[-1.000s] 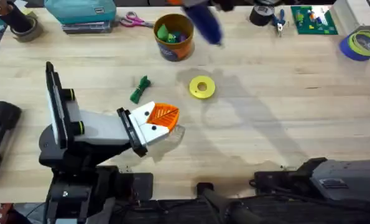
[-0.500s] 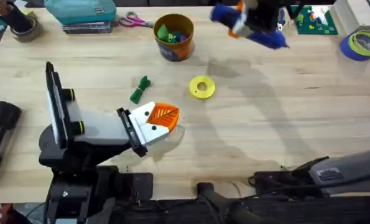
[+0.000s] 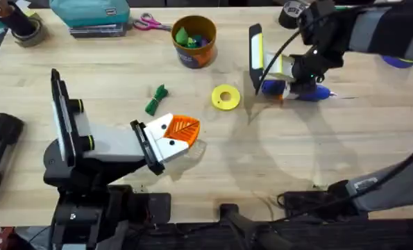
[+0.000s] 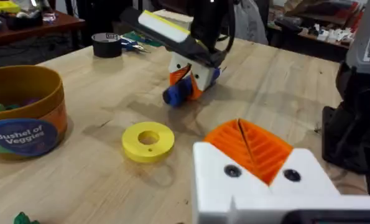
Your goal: Pick up the gripper from the table and insert it into the empty holder that is missing its gripper. Then pick up a screw, insert it into the mounting hole, and use the screwdriver to tighten it. Finally, clean up the table by picking up the vegetable and placing it into the bucket.
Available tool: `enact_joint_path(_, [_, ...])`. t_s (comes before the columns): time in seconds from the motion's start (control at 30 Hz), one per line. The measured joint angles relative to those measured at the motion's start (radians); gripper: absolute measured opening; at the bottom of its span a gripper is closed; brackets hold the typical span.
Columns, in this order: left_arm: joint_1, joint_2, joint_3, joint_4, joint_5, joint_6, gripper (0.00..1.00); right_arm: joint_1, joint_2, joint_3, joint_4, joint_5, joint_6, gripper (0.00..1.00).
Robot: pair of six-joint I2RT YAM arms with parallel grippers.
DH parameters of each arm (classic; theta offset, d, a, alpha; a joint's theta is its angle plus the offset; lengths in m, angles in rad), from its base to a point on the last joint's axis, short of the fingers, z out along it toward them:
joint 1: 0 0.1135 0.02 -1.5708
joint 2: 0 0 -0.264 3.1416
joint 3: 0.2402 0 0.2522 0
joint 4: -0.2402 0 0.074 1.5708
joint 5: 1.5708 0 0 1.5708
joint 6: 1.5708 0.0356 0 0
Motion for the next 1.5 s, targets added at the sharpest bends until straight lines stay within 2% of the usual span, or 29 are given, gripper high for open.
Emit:
enact_joint_path(0.17, [0.0,0.0,0.0,0.0,0.0,0.0,0.006,0.0,-0.011,-0.014,0.039,0.005,-0.022,0.853])
enact_joint_path(0.2, [0.0,0.0,0.0,0.0,0.0,0.0,0.006,0.0,-0.015,-0.014,0.039,0.005,-0.029,0.956])
enact_joint_path(0.23, [0.0,0.0,0.0,0.0,0.0,0.0,0.006,0.0,-0.018,-0.014,0.037,0.005,-0.029,0.984])
enact_joint_path(0.3, [0.0,0.0,0.0,0.0,0.0,0.002,0.03,0.0,-0.018,-0.014,0.035,0.007,-0.03,0.994])
enact_joint_path(0.43, [0.0,0.0,0.0,0.0,0.0,0.004,0.653,0.006,-0.027,-0.014,0.031,0.008,-0.007,0.994])
enact_joint_path(0.5, [0.0,0.0,0.0,0.0,0.001,0.001,0.934,0.015,-0.048,-0.014,0.029,0.008,0.039,0.995])
enact_joint_path(0.53, [0.0,0.0,0.0,0.0,0.0,0.001,0.973,0.019,-0.061,-0.014,0.028,0.008,0.066,0.996])
enact_joint_path(0.77, [0.0,0.0,0.0,0.01,-0.02,-0.006,0.985,0.037,-0.184,0.065,0.024,0.005,0.401,0.996])
enact_joint_path(0.93, [0.0,0.0,-0.001,0.087,-0.144,-0.068,0.985,0.036,-0.266,0.136,0.024,-0.048,0.639,0.997])
enact_joint_path(1.03, [0.002,0.005,0.032,0.017,-0.225,-0.082,0.984,0.037,-0.322,0.16,0.024,-0.095,0.743,0.996])
enact_joint_path(1.1, [0.009,0.04,0.091,-0.07,-0.277,-0.072,0.984,0.037,-0.366,0.165,0.022,-0.116,0.798,0.997])
enact_joint_path(1.2, [0.027,0.139,0.221,-0.205,-0.348,-0.019,0.984,0.037,-0.427,0.165,0.013,-0.14,0.865,0.996])
enact_joint_path(1.33, [0.049,0.338,0.45,-0.375,-0.466,0.078,0.985,0.037,-0.517,0.165,-0.013,-0.158,0.957,0.996])
enact_joint_path(1.5, [0.054,0.61,0.706,-0.535,-0.578,0.169,0.983,0.037,-0.618,0.168,-0.111,-0.169,1.042,0.996])
